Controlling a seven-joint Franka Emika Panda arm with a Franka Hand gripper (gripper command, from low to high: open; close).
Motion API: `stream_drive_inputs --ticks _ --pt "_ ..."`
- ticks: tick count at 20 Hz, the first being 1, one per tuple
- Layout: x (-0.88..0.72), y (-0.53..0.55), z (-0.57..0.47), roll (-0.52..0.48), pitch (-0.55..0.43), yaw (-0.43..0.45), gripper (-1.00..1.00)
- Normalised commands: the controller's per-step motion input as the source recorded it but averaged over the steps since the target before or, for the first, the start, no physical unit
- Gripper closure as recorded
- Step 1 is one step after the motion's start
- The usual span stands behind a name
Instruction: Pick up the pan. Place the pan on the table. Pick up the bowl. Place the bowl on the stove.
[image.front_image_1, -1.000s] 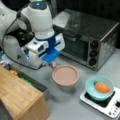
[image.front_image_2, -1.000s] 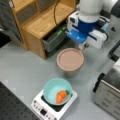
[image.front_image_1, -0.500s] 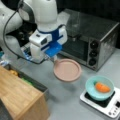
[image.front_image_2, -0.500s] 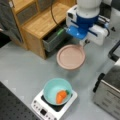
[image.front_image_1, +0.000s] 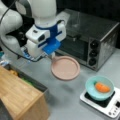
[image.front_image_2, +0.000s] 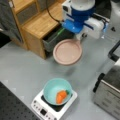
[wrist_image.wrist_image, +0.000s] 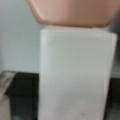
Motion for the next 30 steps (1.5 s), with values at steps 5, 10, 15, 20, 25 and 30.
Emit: stream_drive_inputs --ticks 5,10,15,20,25,30 --pt "0.55 -0.30 0.20 -0.075 0.278 0.149 1.00" --pt "0.63 -0.33 0.17 -0.102 0.216 0.190 1.00" --pt "0.56 -0.35 0.18 -0.075 0.176 0.186 1.00" --pt "0.44 -0.33 0.16 -0.077 0.164 0.171 1.00" --pt "0.44 -0.36 0.13 -0.079 0.152 0.166 1.00" --pt "0.54 -0.36 0.03 -0.071 0.111 0.152 1.00"
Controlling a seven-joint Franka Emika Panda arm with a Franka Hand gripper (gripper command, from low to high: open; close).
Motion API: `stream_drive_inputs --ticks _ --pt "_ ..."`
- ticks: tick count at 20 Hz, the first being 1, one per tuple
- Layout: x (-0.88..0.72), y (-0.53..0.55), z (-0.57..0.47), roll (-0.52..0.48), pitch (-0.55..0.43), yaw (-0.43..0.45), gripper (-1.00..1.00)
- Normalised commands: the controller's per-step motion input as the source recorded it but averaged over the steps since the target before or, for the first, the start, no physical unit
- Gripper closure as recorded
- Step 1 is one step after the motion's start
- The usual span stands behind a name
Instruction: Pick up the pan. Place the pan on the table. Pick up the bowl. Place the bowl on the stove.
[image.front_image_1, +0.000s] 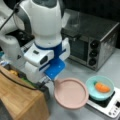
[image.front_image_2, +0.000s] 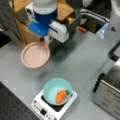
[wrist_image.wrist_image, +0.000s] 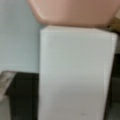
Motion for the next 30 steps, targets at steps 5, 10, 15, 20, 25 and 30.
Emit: stream_drive_inputs --ticks 5,10,15,20,25,30 --pt "0.54 -0.29 -0.12 -0.057 0.041 0.168 1.00" --pt "0.45 -0.20 -0.10 -0.077 0.061 0.104 1.00" --pt "0.38 -0.15 0.01 -0.074 0.096 0.058 1.00" --pt "0.32 -0.14 0.00 -0.051 0.076 0.054 1.00" --pt "0.26 -0.08 -0.09 -0.050 0.043 0.044 1.00" --pt "0.17 -0.01 -0.15 -0.063 0.001 0.033 1.00"
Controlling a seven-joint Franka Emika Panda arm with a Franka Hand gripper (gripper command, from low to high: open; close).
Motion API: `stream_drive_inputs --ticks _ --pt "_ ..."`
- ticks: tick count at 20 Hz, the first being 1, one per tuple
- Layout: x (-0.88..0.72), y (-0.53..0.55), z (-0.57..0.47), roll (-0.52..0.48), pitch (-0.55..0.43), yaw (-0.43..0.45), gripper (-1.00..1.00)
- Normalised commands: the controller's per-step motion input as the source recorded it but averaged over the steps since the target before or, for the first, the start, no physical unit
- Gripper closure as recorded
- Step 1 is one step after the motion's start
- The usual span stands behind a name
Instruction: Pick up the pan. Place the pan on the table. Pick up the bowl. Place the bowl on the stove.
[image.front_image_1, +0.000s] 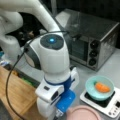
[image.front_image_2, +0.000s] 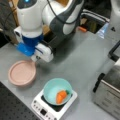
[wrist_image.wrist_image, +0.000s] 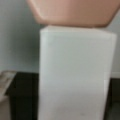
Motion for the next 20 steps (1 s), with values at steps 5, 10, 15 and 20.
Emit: stream_drive_inputs --ticks 5,10,15,20 --pt "0.06 0.02 -0.13 -0.074 -0.022 0.005 1.00" --pt "-0.02 0.04 -0.14 -0.084 -0.064 -0.019 1.00" --pt "-0.06 0.03 -0.25 -0.102 -0.122 -0.029 1.00" --pt "-0.11 -0.04 -0.25 -0.117 -0.162 -0.010 1.00"
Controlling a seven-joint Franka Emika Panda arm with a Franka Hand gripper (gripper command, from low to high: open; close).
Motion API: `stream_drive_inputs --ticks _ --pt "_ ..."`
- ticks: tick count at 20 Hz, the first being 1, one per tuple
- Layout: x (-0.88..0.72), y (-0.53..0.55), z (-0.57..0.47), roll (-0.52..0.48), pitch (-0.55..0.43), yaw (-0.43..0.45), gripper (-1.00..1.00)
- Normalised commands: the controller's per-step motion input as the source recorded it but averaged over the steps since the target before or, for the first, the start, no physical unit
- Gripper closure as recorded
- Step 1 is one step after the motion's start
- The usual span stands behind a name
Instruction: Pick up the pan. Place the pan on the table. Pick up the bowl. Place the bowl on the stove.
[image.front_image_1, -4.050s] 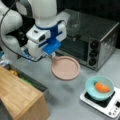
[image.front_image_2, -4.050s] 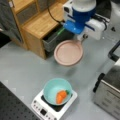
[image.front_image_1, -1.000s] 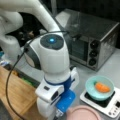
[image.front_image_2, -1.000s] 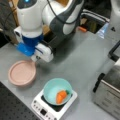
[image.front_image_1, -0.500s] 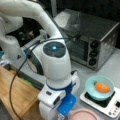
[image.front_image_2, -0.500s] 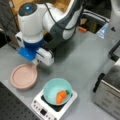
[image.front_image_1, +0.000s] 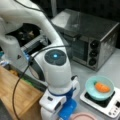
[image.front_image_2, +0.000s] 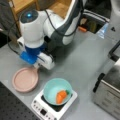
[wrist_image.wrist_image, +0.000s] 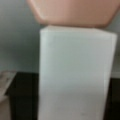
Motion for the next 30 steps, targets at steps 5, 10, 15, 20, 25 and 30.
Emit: stream_drive_inputs --ticks 5,10,15,20,25,30 --pt "-0.16 -0.06 -0.16 -0.110 -0.163 0.013 1.00" --pt "-0.18 -0.04 -0.09 -0.101 -0.159 0.031 1.00" --pt "-0.19 -0.03 -0.10 -0.107 -0.172 0.037 1.00" --pt "-0.21 -0.03 -0.13 -0.105 -0.193 0.038 1.00" --pt "-0.23 -0.01 -0.16 -0.114 -0.186 0.033 1.00" --pt "-0.23 0.04 -0.16 -0.104 -0.165 0.030 -1.00"
